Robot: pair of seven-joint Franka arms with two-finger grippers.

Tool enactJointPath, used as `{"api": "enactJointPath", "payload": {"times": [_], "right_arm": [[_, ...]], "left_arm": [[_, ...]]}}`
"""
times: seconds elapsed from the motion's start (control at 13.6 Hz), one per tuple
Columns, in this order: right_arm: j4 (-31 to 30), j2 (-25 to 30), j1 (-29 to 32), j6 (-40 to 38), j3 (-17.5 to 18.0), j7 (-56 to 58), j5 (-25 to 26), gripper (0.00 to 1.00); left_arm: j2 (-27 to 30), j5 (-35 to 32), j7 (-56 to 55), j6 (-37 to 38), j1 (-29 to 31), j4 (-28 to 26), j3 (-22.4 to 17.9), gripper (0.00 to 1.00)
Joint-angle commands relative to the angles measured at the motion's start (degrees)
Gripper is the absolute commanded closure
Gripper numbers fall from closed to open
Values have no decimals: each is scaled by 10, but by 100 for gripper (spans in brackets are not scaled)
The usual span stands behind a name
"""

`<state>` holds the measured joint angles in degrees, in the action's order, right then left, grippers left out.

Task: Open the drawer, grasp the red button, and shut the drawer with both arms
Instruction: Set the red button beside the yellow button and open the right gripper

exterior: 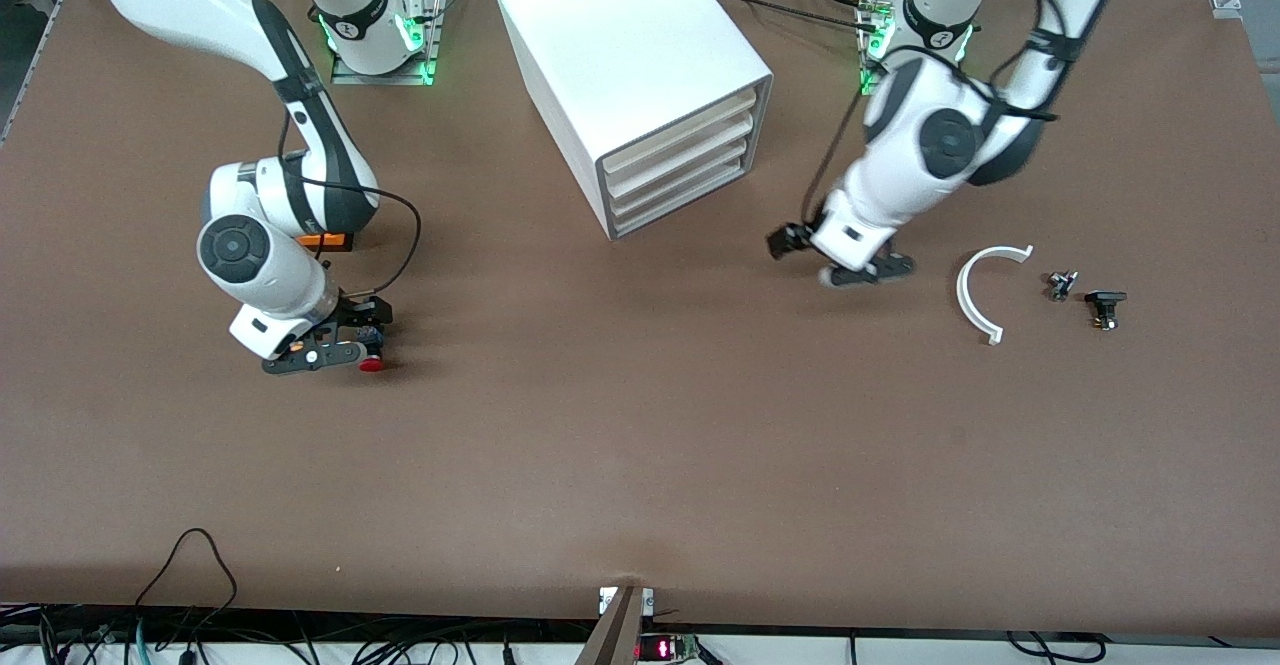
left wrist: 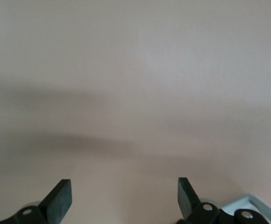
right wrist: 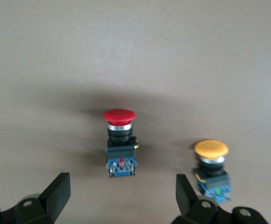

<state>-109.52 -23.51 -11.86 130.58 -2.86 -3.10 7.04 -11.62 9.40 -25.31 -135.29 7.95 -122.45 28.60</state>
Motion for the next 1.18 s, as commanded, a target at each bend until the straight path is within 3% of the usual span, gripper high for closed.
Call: {"api": "enactJointPath", "payload": {"times": [0.0,0.15,0.37,0.66,1.1], "right_arm": [[52,28,6,-92,9,-25,-4,0],[149,34,0,-226,10,-45,-33,0],[272,29,-4,-368,10,-76,-59,0],[304,64,3,-379,8,-73,-54,0],[302,96,81,-358,6,-92,-57,0]], "left_arm": [[32,10,110,38,3,33,-49,0],[74,-35,154,196,15,109,-84,0],[118,-75,163,306,15,157,-110,0],[130,-83,270,360,16,200,-164,0],[120,-97,278,359,16,215,-167,0]]}}
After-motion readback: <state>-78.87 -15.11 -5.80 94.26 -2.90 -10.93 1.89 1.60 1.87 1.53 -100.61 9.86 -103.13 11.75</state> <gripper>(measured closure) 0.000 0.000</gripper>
